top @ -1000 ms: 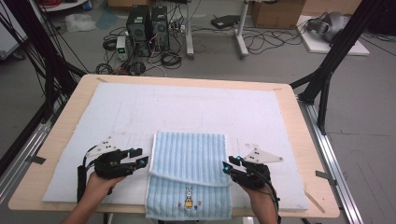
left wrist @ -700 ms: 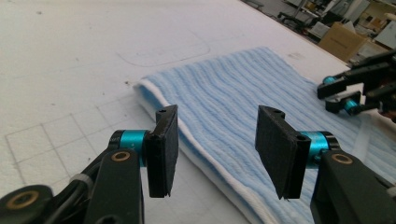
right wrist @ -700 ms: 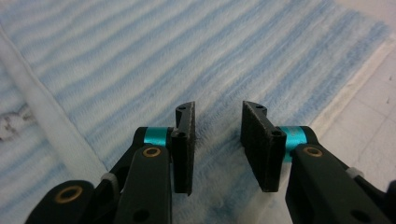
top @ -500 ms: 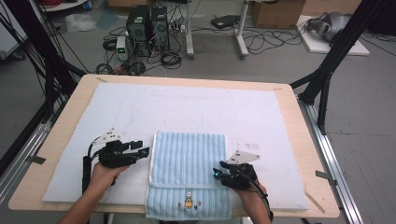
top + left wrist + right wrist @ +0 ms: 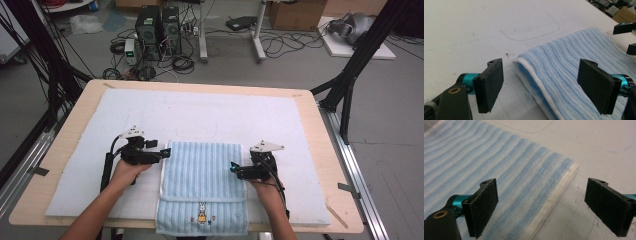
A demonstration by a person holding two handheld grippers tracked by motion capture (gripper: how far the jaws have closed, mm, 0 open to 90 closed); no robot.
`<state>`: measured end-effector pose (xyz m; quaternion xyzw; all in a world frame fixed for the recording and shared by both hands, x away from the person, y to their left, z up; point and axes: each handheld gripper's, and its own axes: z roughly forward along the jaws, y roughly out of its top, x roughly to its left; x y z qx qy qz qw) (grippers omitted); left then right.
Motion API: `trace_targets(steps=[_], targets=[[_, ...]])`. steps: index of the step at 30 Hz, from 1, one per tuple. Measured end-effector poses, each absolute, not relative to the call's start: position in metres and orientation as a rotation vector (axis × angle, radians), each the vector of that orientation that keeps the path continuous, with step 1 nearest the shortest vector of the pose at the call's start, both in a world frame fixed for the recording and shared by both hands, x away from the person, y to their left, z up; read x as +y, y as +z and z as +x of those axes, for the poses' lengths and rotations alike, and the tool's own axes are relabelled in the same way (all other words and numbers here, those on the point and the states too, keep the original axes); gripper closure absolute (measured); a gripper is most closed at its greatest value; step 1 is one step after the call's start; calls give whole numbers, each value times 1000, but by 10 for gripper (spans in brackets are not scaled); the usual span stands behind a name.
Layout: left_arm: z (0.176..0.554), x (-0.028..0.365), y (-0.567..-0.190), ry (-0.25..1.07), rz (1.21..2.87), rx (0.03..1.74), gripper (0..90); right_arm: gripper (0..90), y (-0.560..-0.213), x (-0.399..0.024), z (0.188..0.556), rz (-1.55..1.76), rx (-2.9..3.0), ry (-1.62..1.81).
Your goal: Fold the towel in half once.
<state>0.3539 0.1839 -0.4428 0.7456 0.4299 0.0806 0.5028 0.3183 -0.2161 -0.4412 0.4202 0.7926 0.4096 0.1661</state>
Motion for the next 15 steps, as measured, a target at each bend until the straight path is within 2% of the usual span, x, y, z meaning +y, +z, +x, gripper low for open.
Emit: trace_targets(steps=[8, 12, 15], targets=[[364, 175, -451, 211, 1863, 1042, 221, 110, -447, -213, 335, 1199, 2310, 1039], [365, 173, -453, 191, 1887, 1031, 304, 112, -451, -211, 339, 1221, 2324, 1016], [362, 167, -453, 197, 1955, 971, 373, 191, -449, -208, 338, 1164, 2347, 1008]])
